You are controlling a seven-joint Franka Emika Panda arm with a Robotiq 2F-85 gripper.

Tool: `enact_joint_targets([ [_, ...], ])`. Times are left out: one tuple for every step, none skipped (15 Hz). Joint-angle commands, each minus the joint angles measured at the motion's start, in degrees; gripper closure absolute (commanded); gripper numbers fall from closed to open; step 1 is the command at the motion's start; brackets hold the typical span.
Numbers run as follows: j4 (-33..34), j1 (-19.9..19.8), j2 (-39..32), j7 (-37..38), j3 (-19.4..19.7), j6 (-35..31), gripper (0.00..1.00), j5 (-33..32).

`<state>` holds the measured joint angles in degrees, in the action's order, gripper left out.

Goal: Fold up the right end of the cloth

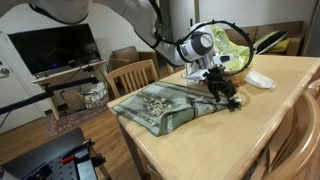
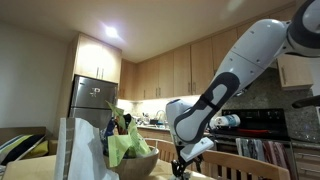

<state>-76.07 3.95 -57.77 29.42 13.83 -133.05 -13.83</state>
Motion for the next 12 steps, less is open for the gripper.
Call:
enact_joint_targets([
  [-8.0, -0.3, 6.0, -0.8, -0.1, -6.6, 0.00, 2.1],
  [-9.3, -0.5, 6.9, -1.0, -0.2, -8.2, 0.00, 2.6],
  [-10.2, -0.3, 7.4, -0.4, 0.3, -9.3, 0.00, 3.0],
  [-10.5, -0.4, 7.5, -0.5, 0.1, -10.1, 0.00, 3.6],
  [-10.7, -0.2, 7.2, -0.2, 0.4, -11.3, 0.00, 3.9],
  [-10.9, -0.1, 6.9, 0.2, 0.3, -12.3, 0.00, 4.4],
  [-10.6, 0.3, 6.1, 0.7, 0.8, -12.9, 0.00, 4.6],
  [-10.5, 0.1, 5.5, 0.4, 0.4, -13.7, 0.00, 5.3],
  [-10.3, 0.0, 5.0, 0.4, 0.3, -14.1, 0.00, 5.9],
  [-10.1, -0.2, 4.4, 0.2, -0.1, -14.8, 0.00, 6.7],
  [-9.6, -0.1, 3.8, 0.4, 0.1, -14.6, 0.00, 7.3],
  [-9.4, -0.2, 3.2, 0.4, -0.1, -14.7, 0.00, 8.1],
])
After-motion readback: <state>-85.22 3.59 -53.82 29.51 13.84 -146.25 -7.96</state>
